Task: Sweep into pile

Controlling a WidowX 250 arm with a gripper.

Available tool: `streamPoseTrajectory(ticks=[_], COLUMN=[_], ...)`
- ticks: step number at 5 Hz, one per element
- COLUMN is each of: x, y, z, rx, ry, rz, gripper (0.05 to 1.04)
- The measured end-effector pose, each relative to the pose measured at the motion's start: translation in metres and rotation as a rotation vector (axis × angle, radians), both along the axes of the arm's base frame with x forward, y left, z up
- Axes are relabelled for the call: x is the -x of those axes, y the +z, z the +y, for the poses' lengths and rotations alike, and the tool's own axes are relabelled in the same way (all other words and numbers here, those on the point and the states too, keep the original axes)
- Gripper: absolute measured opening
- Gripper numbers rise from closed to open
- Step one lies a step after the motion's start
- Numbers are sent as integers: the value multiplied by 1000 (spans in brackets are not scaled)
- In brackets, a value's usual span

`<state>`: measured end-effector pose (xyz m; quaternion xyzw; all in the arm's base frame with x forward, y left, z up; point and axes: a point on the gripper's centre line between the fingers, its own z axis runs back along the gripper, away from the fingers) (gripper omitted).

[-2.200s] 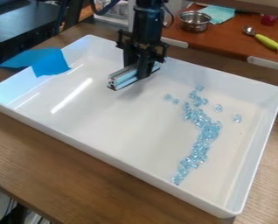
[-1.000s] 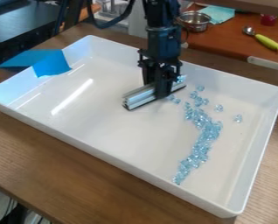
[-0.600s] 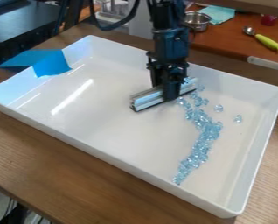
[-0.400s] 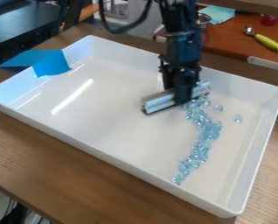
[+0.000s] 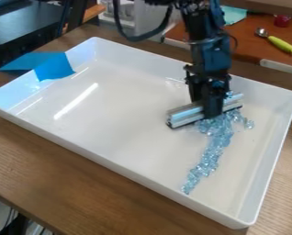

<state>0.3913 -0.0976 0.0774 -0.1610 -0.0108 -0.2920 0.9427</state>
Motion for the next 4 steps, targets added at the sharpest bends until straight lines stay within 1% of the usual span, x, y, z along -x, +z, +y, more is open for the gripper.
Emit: streamPoseTrajectory(ticks=[1, 2, 3, 4], x=[17, 28, 33, 34], y=[-1, -2, -3, -3], z=[-9, -17, -18, -8], rx=[54, 83, 94, 57], ry=[-4, -7, -5, 6], rz=[68, 95, 120, 89], gripper=[379, 379, 378, 378])
